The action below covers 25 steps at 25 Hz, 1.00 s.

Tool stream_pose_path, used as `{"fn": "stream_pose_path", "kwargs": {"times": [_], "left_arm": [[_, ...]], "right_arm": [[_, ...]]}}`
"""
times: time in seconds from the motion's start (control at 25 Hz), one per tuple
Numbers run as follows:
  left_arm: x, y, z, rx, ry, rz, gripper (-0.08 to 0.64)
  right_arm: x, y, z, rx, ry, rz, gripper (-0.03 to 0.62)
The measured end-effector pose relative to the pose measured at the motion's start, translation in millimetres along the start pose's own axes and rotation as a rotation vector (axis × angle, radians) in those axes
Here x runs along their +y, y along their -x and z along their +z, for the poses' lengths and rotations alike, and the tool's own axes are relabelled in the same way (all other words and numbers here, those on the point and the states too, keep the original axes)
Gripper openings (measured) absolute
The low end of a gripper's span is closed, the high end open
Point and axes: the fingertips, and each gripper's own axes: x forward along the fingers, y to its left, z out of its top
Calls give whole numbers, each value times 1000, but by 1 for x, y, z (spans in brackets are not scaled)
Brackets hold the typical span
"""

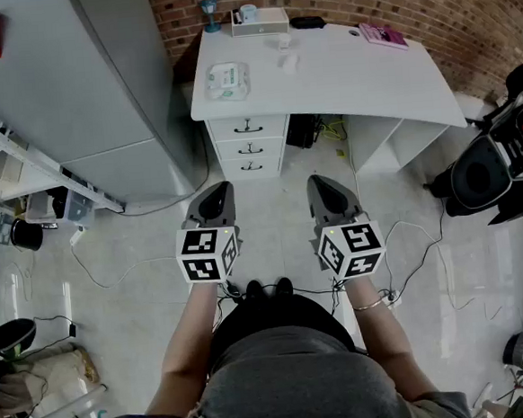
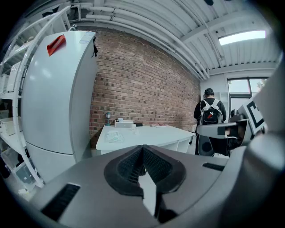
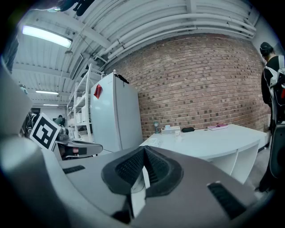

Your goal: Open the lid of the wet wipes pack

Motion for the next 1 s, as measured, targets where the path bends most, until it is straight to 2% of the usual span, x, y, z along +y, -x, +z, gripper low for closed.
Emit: {"fn": "stream_pose_path", "kwargs": {"times": [0.76, 0.84, 1.0], "left_arm": [[-15, -8, -7, 1, 23, 15, 28], [-15, -10, -5, -3, 28, 19, 35], [-17, -17, -3, -8, 32, 35, 67]], "right_arm": [[-30, 11, 0, -35, -67, -22, 10], [-33, 10, 1, -34, -71, -12, 43], [-40, 7, 2, -31, -77, 6, 58]]}}
